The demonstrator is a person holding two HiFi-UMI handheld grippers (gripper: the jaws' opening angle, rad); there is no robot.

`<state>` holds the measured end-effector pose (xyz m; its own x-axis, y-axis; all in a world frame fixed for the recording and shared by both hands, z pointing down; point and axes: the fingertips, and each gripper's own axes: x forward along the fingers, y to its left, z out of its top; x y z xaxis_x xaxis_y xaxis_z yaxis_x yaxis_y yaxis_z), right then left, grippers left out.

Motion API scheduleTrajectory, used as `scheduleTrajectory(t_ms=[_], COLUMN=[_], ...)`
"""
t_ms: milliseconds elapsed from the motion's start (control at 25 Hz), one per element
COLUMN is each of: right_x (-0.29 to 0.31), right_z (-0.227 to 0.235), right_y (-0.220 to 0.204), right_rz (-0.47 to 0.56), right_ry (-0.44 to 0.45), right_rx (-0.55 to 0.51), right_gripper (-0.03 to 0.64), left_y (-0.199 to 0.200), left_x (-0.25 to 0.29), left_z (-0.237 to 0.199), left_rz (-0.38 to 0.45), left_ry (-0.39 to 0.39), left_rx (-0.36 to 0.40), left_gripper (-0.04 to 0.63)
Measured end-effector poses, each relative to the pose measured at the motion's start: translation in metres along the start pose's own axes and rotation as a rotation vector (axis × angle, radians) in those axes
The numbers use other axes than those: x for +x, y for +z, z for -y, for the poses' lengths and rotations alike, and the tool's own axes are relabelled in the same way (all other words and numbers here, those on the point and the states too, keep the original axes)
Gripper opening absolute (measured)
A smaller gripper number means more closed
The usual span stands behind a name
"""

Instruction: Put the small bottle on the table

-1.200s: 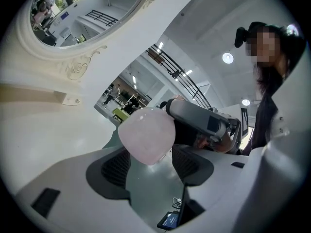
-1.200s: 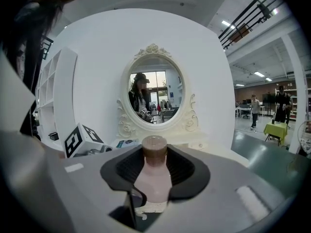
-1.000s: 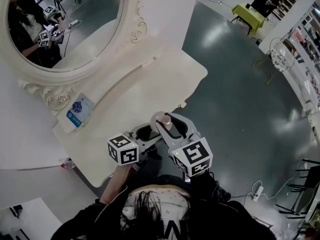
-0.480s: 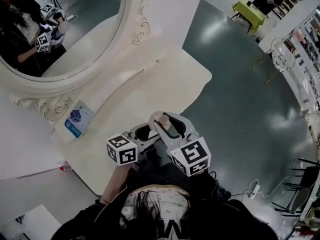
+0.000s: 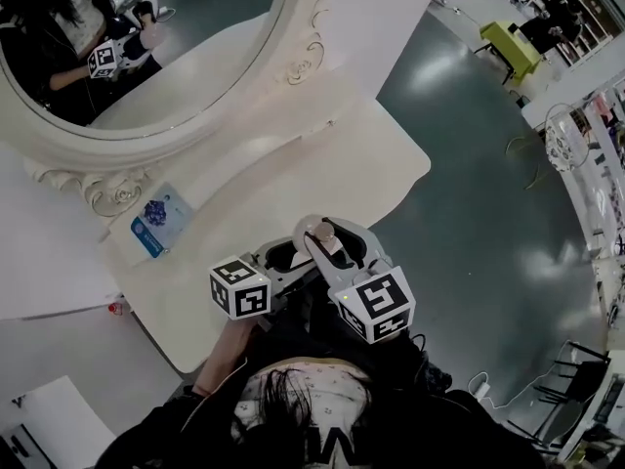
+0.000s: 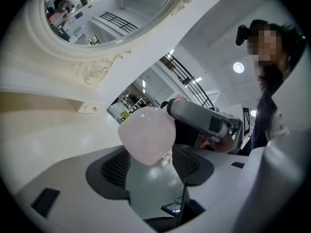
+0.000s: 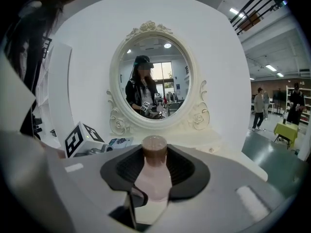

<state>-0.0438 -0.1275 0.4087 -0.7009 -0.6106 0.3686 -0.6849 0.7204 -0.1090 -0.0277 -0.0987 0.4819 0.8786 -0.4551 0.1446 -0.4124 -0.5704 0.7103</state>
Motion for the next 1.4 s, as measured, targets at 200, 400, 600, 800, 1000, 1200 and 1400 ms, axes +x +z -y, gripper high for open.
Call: scheduleTrajectory(t_ms=[200, 400, 600, 800, 1000, 1200, 1400], right_x=[0.022, 0.046, 0.065, 0.080, 0.088, 0.096, 0.105], right_z=[0.008, 0.027, 0.052, 0.080, 0.105, 0.126, 0.142], right_y=[0.008, 0.013, 0.018, 0.022, 0.020, 0.026, 0.033], right_rz=[-0.002, -0.005, -0.035, -0.050, -0.063, -0.060, -0.054], right_ry=[0.094, 0.197, 0.302, 0.372, 0.411, 0.434, 0.457], right_rx=[-0.026, -0.025, -0.046, -0.047, -0.026, -0.011, 0.023], right_gripper=[0.150, 0.150, 0.150, 0.150, 0.150, 0.150, 0.150], left_y=[0.016, 0.033, 0.051, 0.067, 0.075, 0.087, 0.099], left_x=[0.002, 0.013, 0.032, 0.054, 0.074, 0.089, 0.099], left_z=[-0.017, -0.040, -0.061, -0.077, -0.090, -0.099, -0.104], left_rz=[0.072, 0.130, 0.169, 0.198, 0.200, 0.212, 0.239], left_ry=[0.067, 0.153, 0.237, 0.294, 0.336, 0.360, 0.372], left_rx=[-0.020, -0.037, -0.053, -0.062, -0.072, -0.069, -0.074], left_gripper=[0.252, 0.252, 0.252, 0.251, 0.252, 0.251, 0.252])
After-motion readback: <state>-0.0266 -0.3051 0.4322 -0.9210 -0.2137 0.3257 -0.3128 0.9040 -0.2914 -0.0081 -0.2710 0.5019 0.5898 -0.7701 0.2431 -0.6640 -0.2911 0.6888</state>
